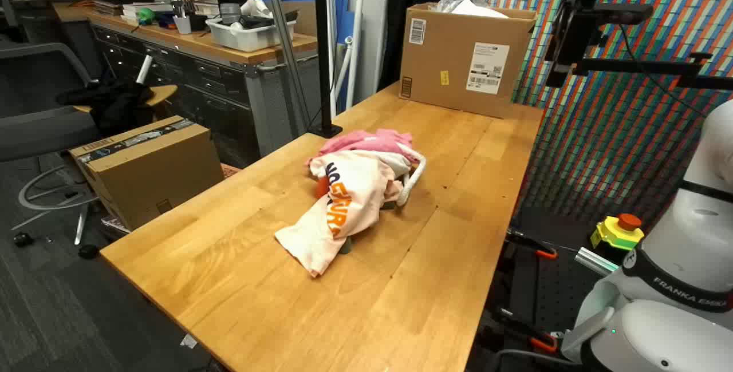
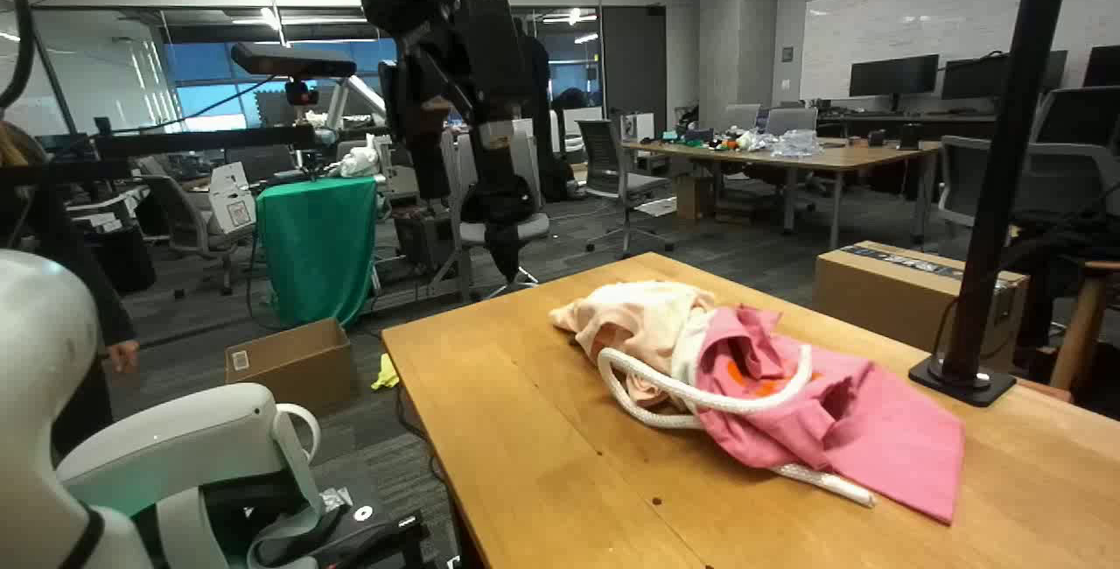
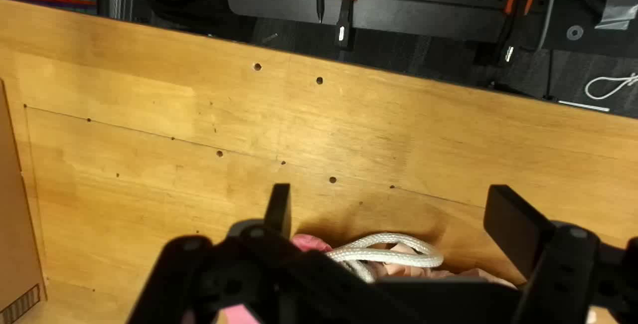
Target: Pick up the cloths and put them around the table.
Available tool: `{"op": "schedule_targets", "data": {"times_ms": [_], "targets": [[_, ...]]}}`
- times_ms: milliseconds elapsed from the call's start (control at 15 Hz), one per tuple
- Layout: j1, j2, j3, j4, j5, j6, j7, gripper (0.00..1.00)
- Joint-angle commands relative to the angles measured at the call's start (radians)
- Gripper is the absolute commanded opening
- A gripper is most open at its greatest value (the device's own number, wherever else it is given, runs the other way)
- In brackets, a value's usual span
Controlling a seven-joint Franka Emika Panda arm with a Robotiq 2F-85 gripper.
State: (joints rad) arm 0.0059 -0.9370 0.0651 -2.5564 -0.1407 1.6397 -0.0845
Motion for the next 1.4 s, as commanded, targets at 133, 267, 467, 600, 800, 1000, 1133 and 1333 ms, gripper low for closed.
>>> {"op": "schedule_targets", "data": {"times_ms": [133,267,467,600,800,1000,1133,1333], "targets": [[0.02,-0.001,-0.013,0.01,-0.011,-0.004,0.013,1.0],[0.019,0.003,-0.011,0.015,-0.013,-0.004,0.014,1.0],[0.022,0.04,-0.004,0.037,-0.014,-0.002,0.014,1.0],[0.03,0.078,-0.001,0.059,-0.009,0.003,0.01,1.0],[0.052,0.16,0.01,0.094,-0.006,0.025,0.004,1.0],[0.08,0.255,0.021,0.132,-0.01,0.072,-0.01,1.0],[0.1,0.323,0.027,0.154,-0.014,0.116,-0.029,1.0],[0.129,0.42,0.032,0.179,-0.031,0.18,-0.089,1.0]]}}
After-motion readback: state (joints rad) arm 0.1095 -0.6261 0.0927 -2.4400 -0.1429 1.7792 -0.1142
